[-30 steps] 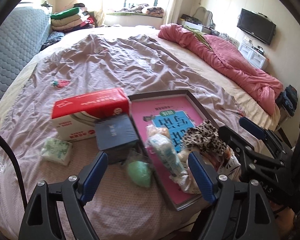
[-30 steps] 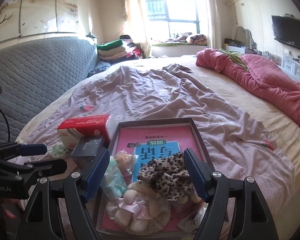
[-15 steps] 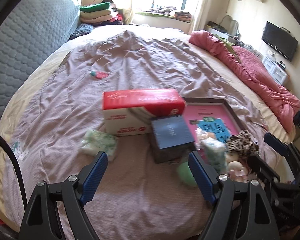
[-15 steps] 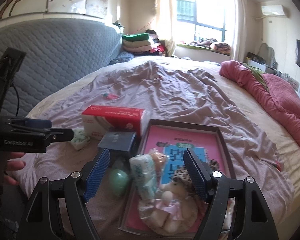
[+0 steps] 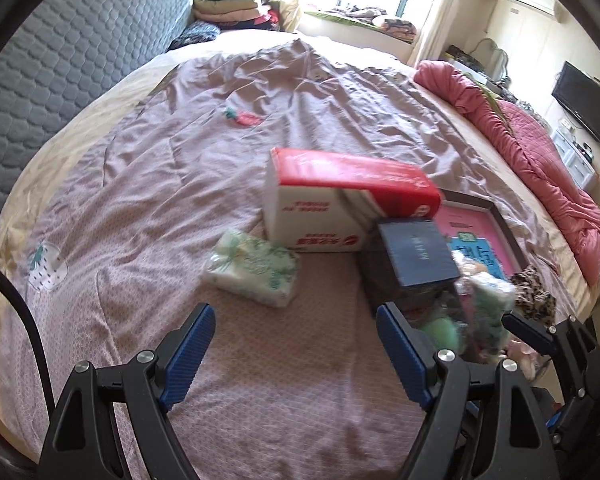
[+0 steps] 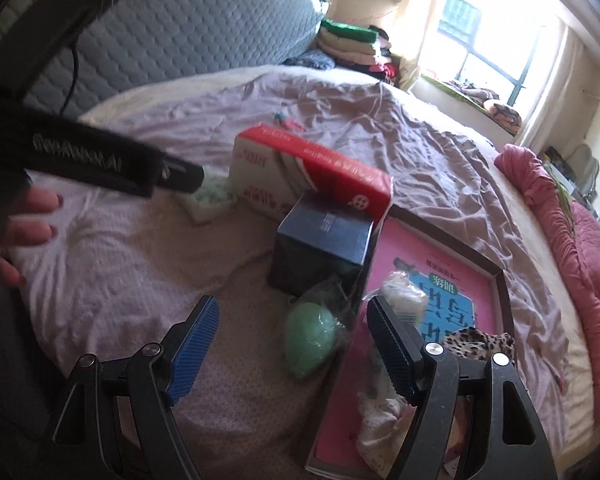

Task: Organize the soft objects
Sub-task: 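Move both open tools back toward the bagged green soap and second wipes pack, then grasp the green-patterned wipes pack with the left tool while the right tool grasps the bagged green soap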

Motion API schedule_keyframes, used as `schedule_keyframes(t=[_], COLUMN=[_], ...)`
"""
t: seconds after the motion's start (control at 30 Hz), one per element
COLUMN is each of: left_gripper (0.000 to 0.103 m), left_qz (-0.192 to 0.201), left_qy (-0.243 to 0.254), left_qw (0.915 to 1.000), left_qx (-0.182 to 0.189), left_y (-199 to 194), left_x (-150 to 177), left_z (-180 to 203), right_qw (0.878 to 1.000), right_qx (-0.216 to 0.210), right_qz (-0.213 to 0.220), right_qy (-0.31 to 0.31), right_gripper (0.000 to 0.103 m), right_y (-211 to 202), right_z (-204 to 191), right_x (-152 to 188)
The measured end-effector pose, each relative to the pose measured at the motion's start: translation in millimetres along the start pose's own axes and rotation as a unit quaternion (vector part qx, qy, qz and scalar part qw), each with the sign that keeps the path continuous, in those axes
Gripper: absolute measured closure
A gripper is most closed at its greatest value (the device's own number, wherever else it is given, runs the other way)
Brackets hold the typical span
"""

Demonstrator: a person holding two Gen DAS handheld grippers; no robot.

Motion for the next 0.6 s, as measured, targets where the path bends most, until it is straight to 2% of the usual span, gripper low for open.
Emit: schedule_keyframes(t=[0.23, 0.4, 0.47, 0.6], left_gripper=[0.021, 0.021, 0.021, 0.019], left_qz=[-0.018, -0.023, -0.023, -0.031], left_qy=[-0.029, -0.045, -0.045, -0.043], left_qw=[0.9994, 0.9987, 0.9987, 0.9986], left_qx=[-0.007, -0.003, -0.001, -0.004], left_y=[26, 43, 49, 65], left_x=[5, 2, -1, -3], left_z=[-26, -34, -34, -33], right_qw=[0.996, 0.99, 0.987, 0.981], right_qx=[0.047, 0.07, 0.083, 0.102], right_qz=[-0.045, -0.059, -0.064, -0.069], right_qy=[-0.06, -0.103, -0.118, -0.147], right_gripper=[0.025, 0.026, 0.035, 0.041], right_y=[40, 57, 63, 73], right_z=[-4, -6, -7, -5], right_x=[16, 23, 26, 31])
Point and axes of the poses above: each gripper's, at about its wrist camera, not at the fingertips, and y roughly the way its jaws point, z to its right, x to its underside, the point moved 8 cm from there along y, roughly the way its jaws point, and after that the axes turned 3 degrees about z, right-handed, at the moved point
